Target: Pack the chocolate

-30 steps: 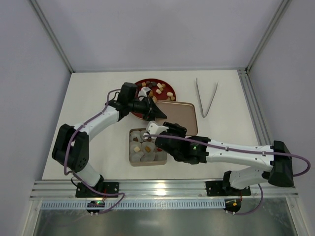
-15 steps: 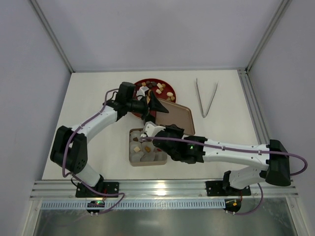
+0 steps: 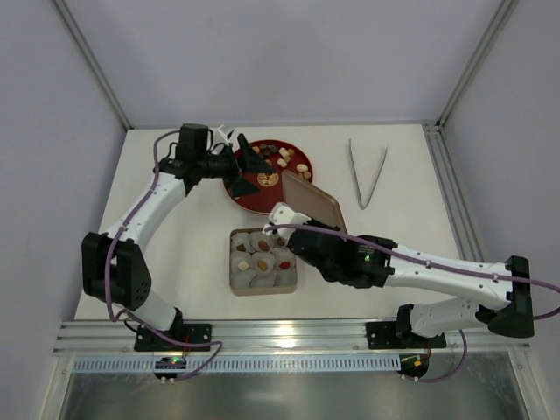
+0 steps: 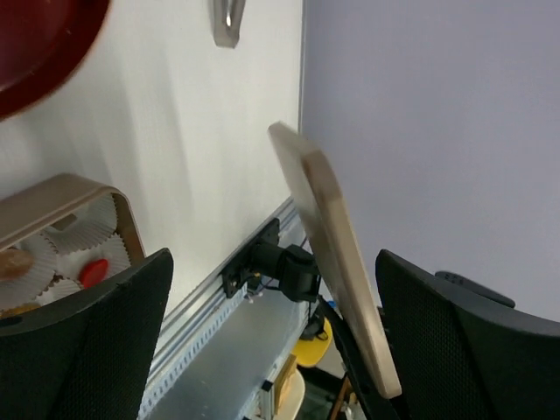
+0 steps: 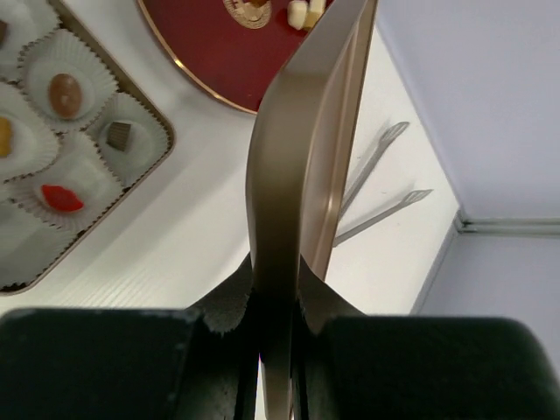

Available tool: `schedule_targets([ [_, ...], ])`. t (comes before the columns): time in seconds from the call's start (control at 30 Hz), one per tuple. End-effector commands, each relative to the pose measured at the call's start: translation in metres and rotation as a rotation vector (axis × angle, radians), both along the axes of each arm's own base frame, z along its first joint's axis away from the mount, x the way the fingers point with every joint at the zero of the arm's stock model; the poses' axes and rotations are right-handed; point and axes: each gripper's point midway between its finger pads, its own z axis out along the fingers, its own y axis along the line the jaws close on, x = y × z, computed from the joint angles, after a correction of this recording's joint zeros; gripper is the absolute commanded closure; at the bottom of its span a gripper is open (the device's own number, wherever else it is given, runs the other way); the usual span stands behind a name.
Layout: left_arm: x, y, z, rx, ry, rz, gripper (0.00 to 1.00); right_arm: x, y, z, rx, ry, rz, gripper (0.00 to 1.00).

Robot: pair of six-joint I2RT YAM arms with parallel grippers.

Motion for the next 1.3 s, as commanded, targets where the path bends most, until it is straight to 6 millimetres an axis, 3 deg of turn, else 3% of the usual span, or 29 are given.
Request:
schedule_targets([
  [0.0, 0.010, 0.023, 0.024, 0.080, -0.126, 0.054, 0.05, -0.009, 0.003, 0.019, 0.185, 0.111, 0.027, 0.96],
  [0.03, 0.012, 0.030, 0.023, 0.123, -0.136, 0.077, 0.05, -0.013, 0.007, 0.020, 0.233, 0.159, 0.058, 0.96],
  [0.07, 0.023, 0.045, 0.023, 0.217, -0.178, 0.155, 0.05, -0.003, 0.000, 0.022, 0.291, 0.197, 0.035, 0.96],
  [0.1, 0.016, 0.059, 0.012, 0.310, -0.162, 0.173, 0.07, -0.018, 0.013, 0.028, 0.403, 0.305, 0.128, 0.96],
  [0.17, 0.014, 0.089, -0.005, 0.473, -0.150, 0.279, 0.10, -0.017, 0.015, 0.039, 0.529, 0.389, 0.168, 0.96],
  [0.2, 0.012, 0.098, -0.010, 0.518, -0.151, 0.303, 0.12, -0.006, 0.010, 0.047, 0.618, 0.418, 0.147, 0.96],
  [0.27, 0.006, 0.116, -0.023, 0.601, -0.128, 0.359, 0.15, -0.020, 0.022, 0.058, 0.731, 0.538, 0.260, 0.96],
  [0.3, -0.001, 0.129, -0.036, 0.658, -0.107, 0.395, 0.16, -0.005, 0.017, 0.063, 0.800, 0.540, 0.241, 0.96],
  [0.33, -0.007, 0.134, -0.041, 0.678, -0.096, 0.411, 0.17, -0.019, 0.029, 0.066, 0.878, 0.667, 0.303, 0.96],
  [0.4, -0.019, 0.146, -0.059, 0.722, -0.069, 0.443, 0.18, -0.014, 0.039, 0.068, 0.985, 0.730, 0.352, 0.96],
  [0.43, -0.023, 0.149, -0.064, 0.733, -0.061, 0.451, 0.19, -0.021, 0.045, 0.069, 1.057, 0.833, 0.374, 0.96],
  [0.53, -0.044, 0.156, -0.093, 0.767, -0.005, 0.445, 0.21, -0.018, 0.056, 0.066, 1.184, 0.900, 0.434, 0.96],
  [0.67, -0.060, 0.156, -0.112, 0.743, 0.018, 0.454, 0.24, -0.019, 0.066, 0.050, 1.334, 1.063, 0.418, 0.96],
  [0.7, -0.062, 0.156, -0.113, 0.736, 0.016, 0.456, 0.26, -0.018, 0.068, 0.035, 1.342, 1.104, 0.390, 0.96],
  [0.9, -0.071, 0.154, -0.120, 0.716, 0.015, 0.447, 0.26, -0.013, 0.074, 0.018, 1.438, 1.173, 0.386, 0.96],
  [0.97, -0.074, 0.151, -0.122, 0.702, 0.019, 0.430, 0.26, -0.012, 0.077, 0.001, 1.455, 1.239, 0.350, 0.96],
  [1.0, -0.074, 0.150, -0.122, 0.698, 0.019, 0.425, 0.26, -0.013, 0.077, 0.009, 1.497, 1.250, 0.384, 0.96],
  [1.03, -0.075, 0.150, -0.123, 0.698, 0.022, 0.422, 0.26, -0.010, 0.080, -0.002, 1.503, 1.281, 0.358, 0.96],
  [1.27, -0.080, 0.144, -0.133, 0.673, 0.033, 0.394, 0.26, -0.003, 0.084, -0.032, 1.527, 1.331, 0.303, 0.96],
])
